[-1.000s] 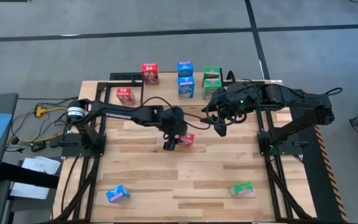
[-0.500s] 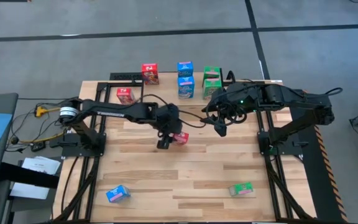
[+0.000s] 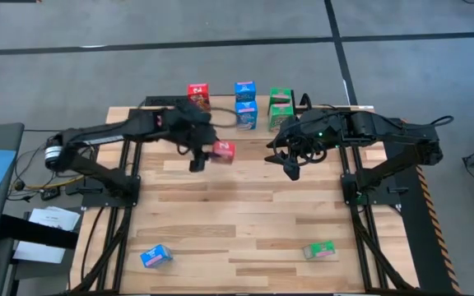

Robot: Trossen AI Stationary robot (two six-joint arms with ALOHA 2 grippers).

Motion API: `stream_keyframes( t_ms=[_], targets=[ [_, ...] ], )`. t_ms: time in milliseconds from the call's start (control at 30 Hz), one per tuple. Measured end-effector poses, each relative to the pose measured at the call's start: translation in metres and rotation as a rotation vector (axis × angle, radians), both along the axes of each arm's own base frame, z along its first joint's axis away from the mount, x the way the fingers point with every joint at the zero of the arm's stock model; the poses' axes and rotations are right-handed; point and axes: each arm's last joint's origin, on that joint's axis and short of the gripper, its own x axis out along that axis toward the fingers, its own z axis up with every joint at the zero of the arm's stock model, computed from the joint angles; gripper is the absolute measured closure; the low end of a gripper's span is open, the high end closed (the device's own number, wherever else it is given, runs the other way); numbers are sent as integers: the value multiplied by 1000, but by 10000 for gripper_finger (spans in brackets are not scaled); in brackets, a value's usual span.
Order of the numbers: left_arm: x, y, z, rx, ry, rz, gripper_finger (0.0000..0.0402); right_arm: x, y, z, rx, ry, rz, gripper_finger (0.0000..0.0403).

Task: Stack cereal on shelf
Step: Put the bottom red cereal box on the shelf aligned with the other red cereal box

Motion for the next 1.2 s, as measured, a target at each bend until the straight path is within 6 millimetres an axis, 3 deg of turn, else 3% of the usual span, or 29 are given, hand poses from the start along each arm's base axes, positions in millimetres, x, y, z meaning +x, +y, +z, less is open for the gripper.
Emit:
stream_keyframes(
  t_ms=[267, 467, 700, 967, 1200],
  targets=[
    [-34, 33, 18, 56, -49, 134, 198, 0, -8, 0, -8, -1, -27, 163],
    [-49, 59, 18, 115, -33, 201, 198, 0, -18, 0, -10, -1, -63, 163],
    [-66, 84, 18, 56, -67, 225, 198, -1, -32, 0, -10, 0, -116, 163],
    [-63, 113, -1, -36, -47, 207, 198, -4, -45, 0, -27, 1, -159, 163],
    [-61, 125, -12, -62, -14, 228, 198, -6, -53, 1, -30, -1, -190, 163]
  ],
)
